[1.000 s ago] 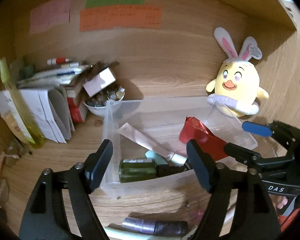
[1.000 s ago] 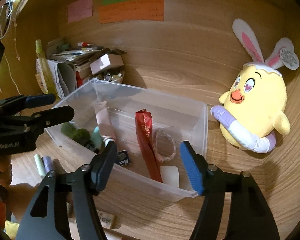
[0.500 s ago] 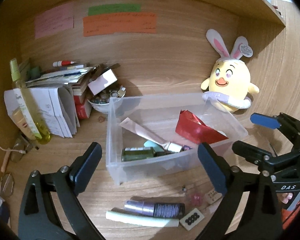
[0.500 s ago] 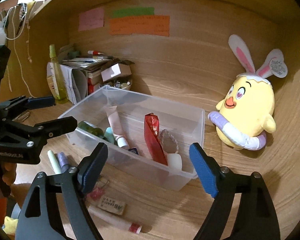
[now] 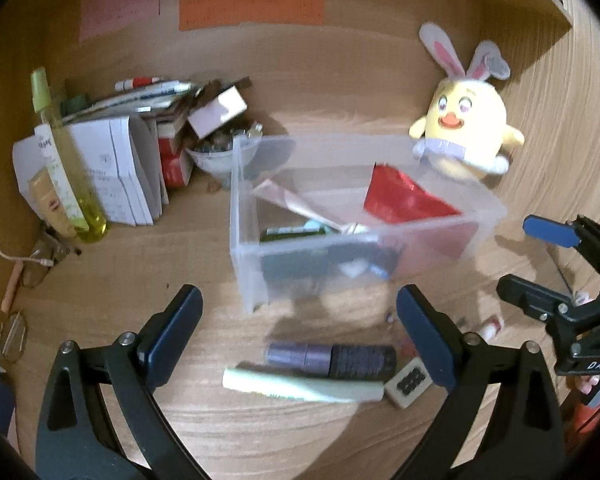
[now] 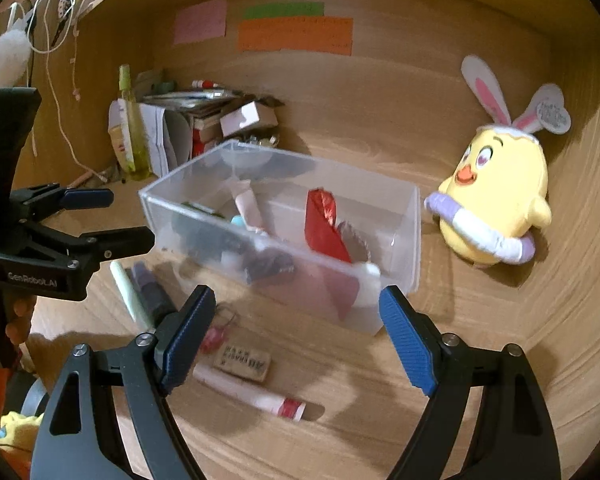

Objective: Organize objects
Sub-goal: 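Withdraw both grippers from the box back over the desk items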

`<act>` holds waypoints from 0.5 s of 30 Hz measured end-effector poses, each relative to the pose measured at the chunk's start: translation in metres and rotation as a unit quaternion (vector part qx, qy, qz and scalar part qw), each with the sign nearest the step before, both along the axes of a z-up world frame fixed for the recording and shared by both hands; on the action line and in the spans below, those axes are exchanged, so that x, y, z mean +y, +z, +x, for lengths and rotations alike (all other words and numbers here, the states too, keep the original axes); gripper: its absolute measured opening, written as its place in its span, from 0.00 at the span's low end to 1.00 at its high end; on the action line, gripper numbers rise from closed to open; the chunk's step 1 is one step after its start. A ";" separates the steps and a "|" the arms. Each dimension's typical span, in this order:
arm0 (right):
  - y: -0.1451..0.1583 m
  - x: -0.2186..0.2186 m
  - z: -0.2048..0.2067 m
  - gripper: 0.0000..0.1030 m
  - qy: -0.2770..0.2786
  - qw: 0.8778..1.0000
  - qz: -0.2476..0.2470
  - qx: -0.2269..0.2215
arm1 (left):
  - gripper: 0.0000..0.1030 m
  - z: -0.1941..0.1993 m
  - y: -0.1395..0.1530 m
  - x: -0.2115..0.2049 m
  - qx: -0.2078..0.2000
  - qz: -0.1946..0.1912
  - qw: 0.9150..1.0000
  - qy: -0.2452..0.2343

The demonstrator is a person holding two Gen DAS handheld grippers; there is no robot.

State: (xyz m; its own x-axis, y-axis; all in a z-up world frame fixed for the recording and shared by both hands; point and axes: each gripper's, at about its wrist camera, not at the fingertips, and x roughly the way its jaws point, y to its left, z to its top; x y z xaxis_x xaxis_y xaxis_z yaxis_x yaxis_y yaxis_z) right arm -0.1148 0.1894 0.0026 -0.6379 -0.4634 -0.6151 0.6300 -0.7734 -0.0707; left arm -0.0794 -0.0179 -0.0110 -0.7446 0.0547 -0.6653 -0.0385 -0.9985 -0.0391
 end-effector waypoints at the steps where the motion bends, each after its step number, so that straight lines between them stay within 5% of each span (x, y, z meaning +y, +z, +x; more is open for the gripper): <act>1: -0.003 0.000 0.001 0.80 0.000 1.000 0.001 -0.003 | 0.96 0.001 -0.003 0.000 -0.004 -0.002 1.000 -0.001; 15: -0.045 -0.003 0.018 0.80 0.051 0.996 0.045 -0.058 | 0.96 0.003 -0.048 -0.004 -0.085 -0.018 0.995 -0.050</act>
State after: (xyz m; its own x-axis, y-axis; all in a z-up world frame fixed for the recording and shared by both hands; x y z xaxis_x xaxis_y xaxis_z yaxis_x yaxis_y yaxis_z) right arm -0.0973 0.1867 -0.0425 -0.5133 -0.4617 -0.7234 0.7127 -0.6989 -0.0596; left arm -0.0767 -0.0219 -0.0586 -0.6136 0.0961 -0.7837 -0.1329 -0.9910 -0.0175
